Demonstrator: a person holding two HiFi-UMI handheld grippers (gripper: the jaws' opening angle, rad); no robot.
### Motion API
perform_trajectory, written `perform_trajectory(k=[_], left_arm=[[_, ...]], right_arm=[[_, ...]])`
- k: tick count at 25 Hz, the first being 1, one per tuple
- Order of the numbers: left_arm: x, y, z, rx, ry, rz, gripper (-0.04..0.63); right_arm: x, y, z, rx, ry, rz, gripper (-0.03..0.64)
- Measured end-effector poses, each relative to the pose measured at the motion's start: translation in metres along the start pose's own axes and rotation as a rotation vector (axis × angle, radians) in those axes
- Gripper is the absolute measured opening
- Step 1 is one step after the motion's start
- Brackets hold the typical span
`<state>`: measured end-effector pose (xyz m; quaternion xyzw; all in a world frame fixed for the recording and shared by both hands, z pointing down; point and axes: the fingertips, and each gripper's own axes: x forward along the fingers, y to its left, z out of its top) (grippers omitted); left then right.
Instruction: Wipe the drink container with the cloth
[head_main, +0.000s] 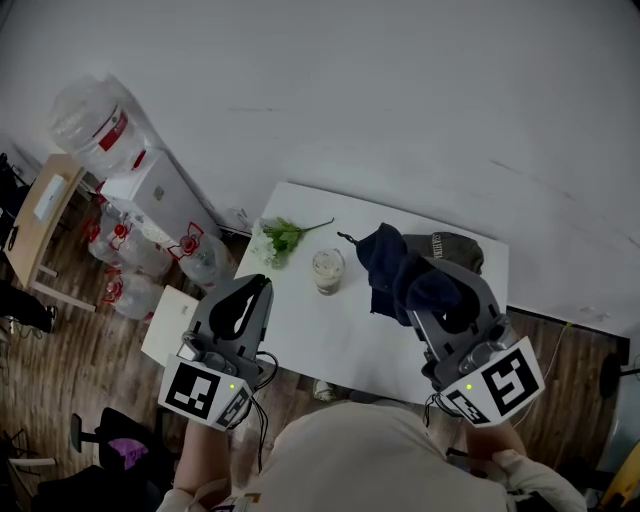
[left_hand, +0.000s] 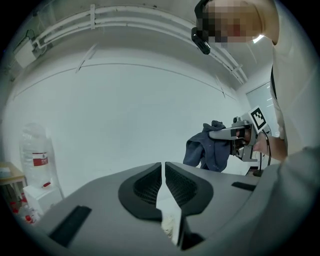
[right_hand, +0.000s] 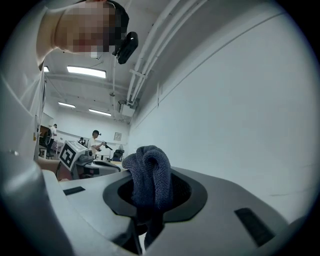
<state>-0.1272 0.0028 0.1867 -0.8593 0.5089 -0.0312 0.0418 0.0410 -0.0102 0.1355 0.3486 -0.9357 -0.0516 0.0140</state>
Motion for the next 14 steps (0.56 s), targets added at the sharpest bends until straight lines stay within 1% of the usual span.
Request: perform_trajectory(k=[2,6,7,9,14], left_arm=[[-0.004,-0.007,-0.003,0.012,0.008,-0.006,0.037],[-0.014,-0.029,-0.021,0.076,0.056,-0.036,0.037],[-0.016,-0.034,-0.025,0.074,0.065,-0.040,0.037],[-0.020,-0.039,-0.032,0.046,0.076,-0.036,0.037],[-0.021,-0.032,-0.040,0.013,0.092,0.002,0.037]], right_arm=[[-0.006,0.001,-0.005,0.019,0.018,-0.005,0.107],[-0.021,0.001,-0.016,0.049,0.043,-0.027,0.107],[-0.023,0.002,-0.020,0.056,0.051,-0.028,0.107],[-0.024,0.003,-0.026,0.071,0.067,-0.026,0.107],[-0.025,0.006,-0.036,0.091,0.089,-0.023,0.107]])
